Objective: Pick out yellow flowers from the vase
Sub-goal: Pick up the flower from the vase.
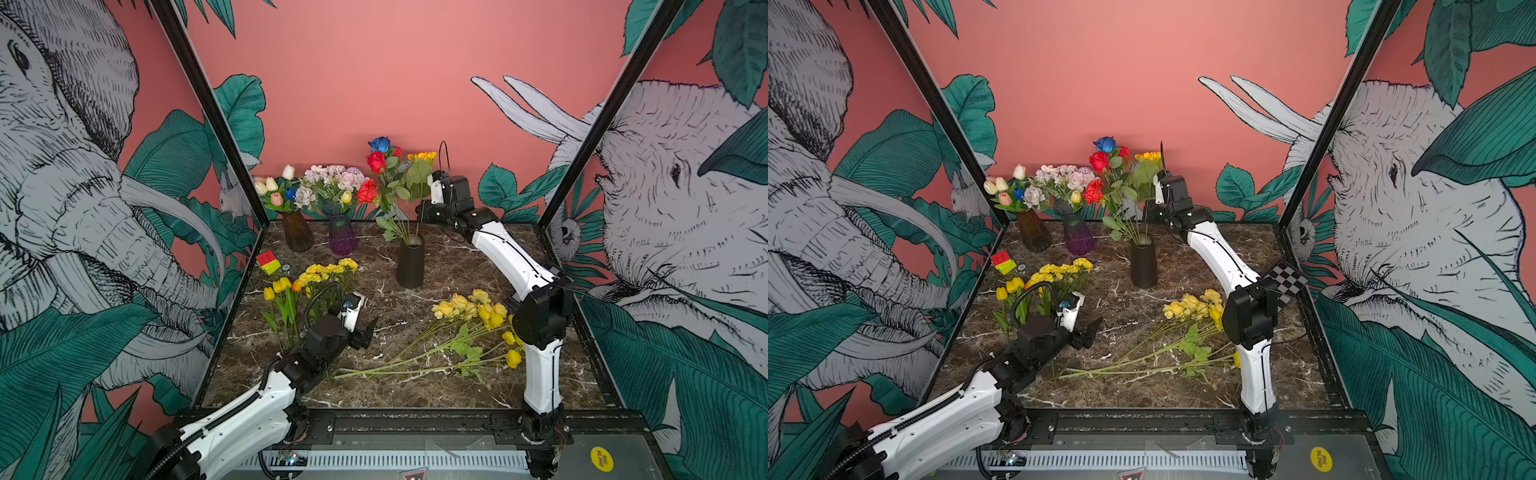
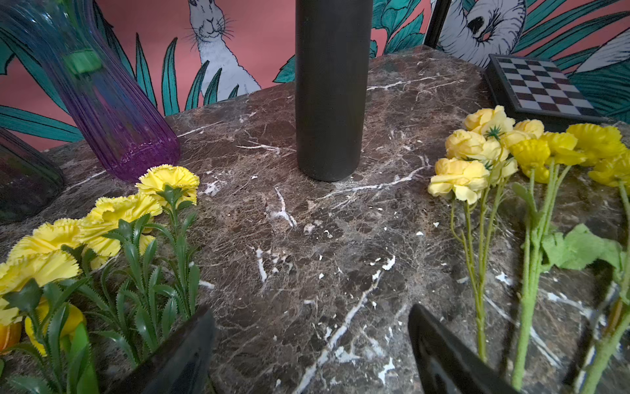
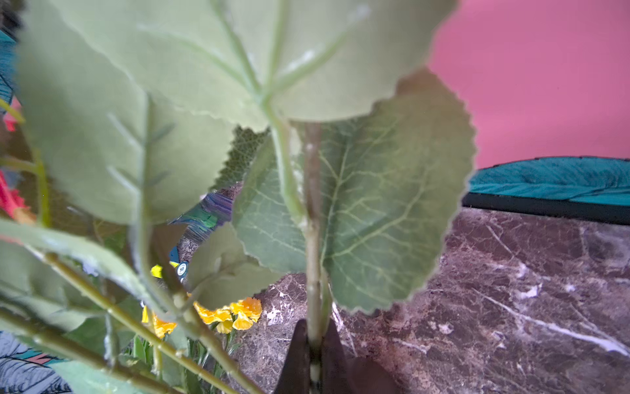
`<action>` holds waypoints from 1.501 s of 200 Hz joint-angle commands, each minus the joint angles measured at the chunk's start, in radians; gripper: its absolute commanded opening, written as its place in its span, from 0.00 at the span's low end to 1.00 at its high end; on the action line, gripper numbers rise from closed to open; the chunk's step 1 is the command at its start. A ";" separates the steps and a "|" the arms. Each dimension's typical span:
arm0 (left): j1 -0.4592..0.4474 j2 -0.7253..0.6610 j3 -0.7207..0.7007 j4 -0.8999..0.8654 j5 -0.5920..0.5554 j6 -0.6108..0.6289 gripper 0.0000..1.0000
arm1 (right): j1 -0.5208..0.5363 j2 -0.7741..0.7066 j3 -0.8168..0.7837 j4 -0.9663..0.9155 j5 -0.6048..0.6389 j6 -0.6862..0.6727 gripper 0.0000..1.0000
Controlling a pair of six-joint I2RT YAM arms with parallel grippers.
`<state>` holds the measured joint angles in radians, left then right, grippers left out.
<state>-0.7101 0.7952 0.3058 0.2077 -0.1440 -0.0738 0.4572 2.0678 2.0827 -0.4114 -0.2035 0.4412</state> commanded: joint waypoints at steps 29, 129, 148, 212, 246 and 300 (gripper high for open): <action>0.003 -0.005 0.003 -0.008 -0.015 0.005 0.90 | 0.000 -0.075 -0.037 0.038 0.008 -0.001 0.00; 0.003 0.004 0.001 -0.001 -0.022 0.012 0.90 | -0.001 -0.250 -0.168 0.105 0.043 -0.022 0.00; 0.003 0.005 0.003 -0.002 -0.021 0.012 0.90 | -0.001 -0.273 -0.175 0.110 0.043 -0.022 0.00; 0.003 0.005 0.001 0.002 -0.016 0.014 0.90 | 0.001 -0.412 -0.256 0.191 0.023 0.010 0.00; 0.003 0.005 0.000 0.005 -0.013 0.015 0.90 | 0.002 -0.526 -0.307 0.235 0.022 0.024 0.00; 0.003 0.007 -0.004 0.010 -0.017 0.020 0.90 | 0.002 -0.734 -0.468 0.298 0.071 0.019 0.00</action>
<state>-0.7101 0.8001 0.3058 0.2081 -0.1574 -0.0666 0.4572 1.4120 1.6802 -0.1921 -0.1596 0.4572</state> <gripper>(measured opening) 0.900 0.048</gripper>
